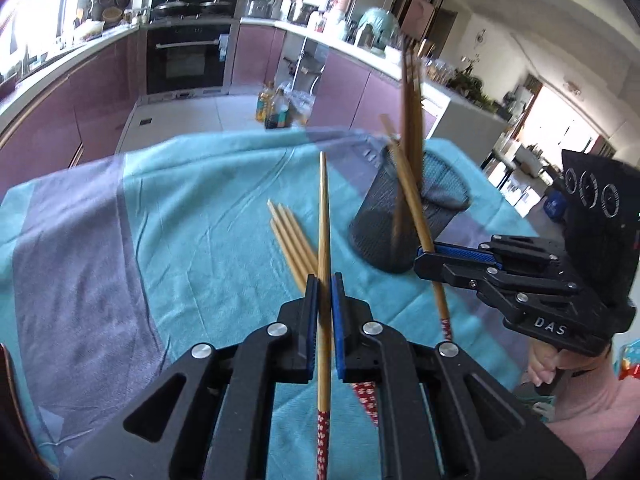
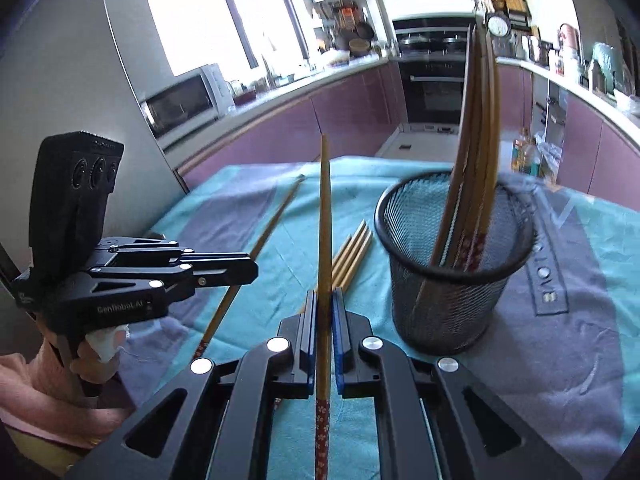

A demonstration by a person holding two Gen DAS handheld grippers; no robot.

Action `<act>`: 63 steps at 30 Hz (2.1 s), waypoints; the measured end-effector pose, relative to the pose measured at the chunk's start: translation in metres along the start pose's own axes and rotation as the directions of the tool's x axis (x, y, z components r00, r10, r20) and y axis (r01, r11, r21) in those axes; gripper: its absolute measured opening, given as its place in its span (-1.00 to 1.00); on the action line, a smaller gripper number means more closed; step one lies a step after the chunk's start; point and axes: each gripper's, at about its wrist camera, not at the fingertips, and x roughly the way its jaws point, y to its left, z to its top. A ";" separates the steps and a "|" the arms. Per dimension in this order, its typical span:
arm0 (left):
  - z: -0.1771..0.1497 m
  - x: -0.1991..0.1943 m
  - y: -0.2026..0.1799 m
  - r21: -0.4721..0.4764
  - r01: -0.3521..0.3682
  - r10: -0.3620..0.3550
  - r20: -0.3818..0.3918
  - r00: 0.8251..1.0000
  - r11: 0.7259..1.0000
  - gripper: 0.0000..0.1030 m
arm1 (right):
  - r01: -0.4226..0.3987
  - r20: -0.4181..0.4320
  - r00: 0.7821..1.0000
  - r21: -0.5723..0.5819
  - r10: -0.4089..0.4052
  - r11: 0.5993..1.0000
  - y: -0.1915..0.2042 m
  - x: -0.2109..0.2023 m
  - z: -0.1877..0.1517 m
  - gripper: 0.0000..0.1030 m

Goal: Organize utensils
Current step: 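Lift both held chopsticks upright and carry them over the mesh cup, then lower the chopsticks into the mesh cup and open both grippers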

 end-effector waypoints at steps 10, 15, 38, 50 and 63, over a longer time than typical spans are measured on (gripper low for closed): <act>0.030 -0.056 -0.009 0.014 0.084 -0.085 0.143 0.986 0.996 -0.86 | 0.031 0.147 0.989 0.028 -0.034 0.999 -0.013 -0.049 0.016 -0.88; 0.047 -0.073 -0.015 0.014 0.121 -0.121 0.208 0.971 0.993 -0.86 | 0.047 0.195 0.979 0.028 -0.052 0.998 -0.018 -0.063 0.030 -0.88; 0.138 -0.051 -0.078 0.121 0.106 -0.133 0.248 0.960 0.987 -0.86 | 0.134 0.293 0.946 0.029 -0.137 0.991 -0.042 -0.075 0.078 -0.88; 0.124 0.005 -0.083 0.193 0.044 -0.059 0.070 0.996 0.980 -0.86 | 0.141 0.126 0.981 0.046 -0.146 0.989 -0.055 -0.032 0.060 -0.88; 0.133 0.043 -0.080 0.180 0.029 -0.032 0.013 0.999 0.983 -0.85 | 0.159 0.076 0.983 0.111 -0.168 0.981 -0.070 -0.013 0.054 -0.83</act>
